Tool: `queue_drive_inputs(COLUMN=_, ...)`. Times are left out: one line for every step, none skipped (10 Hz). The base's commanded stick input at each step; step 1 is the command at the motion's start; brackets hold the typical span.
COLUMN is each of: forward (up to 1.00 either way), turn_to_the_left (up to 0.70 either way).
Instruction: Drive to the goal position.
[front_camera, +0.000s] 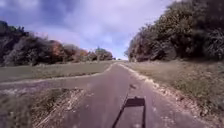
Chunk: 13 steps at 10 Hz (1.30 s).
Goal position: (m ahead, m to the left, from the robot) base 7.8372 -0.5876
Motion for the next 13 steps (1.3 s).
queue_drive_inputs(forward=0.70, turn_to_the_left=0.00)
queue_drive_inputs(forward=0.70, turn_to_the_left=0.00)
queue_drive_inputs(forward=0.70, turn_to_the_left=0.00)
queue_drive_inputs(forward=0.70, turn_to_the_left=0.00)
queue_drive_inputs(forward=0.70, turn_to_the_left=0.00)
queue_drive_inputs(forward=0.70, turn_to_the_left=0.00)
queue_drive_inputs(forward=0.70, turn_to_the_left=0.00)
queue_drive_inputs(forward=0.70, turn_to_the_left=0.00)
queue_drive_inputs(forward=0.70, turn_to_the_left=0.00)
queue_drive_inputs(forward=0.70, turn_to_the_left=0.00)
queue_drive_inputs(forward=0.70, turn_to_the_left=0.00)
queue_drive_inputs(forward=0.70, turn_to_the_left=0.00)
queue_drive_inputs(forward=0.70, turn_to_the_left=0.00)
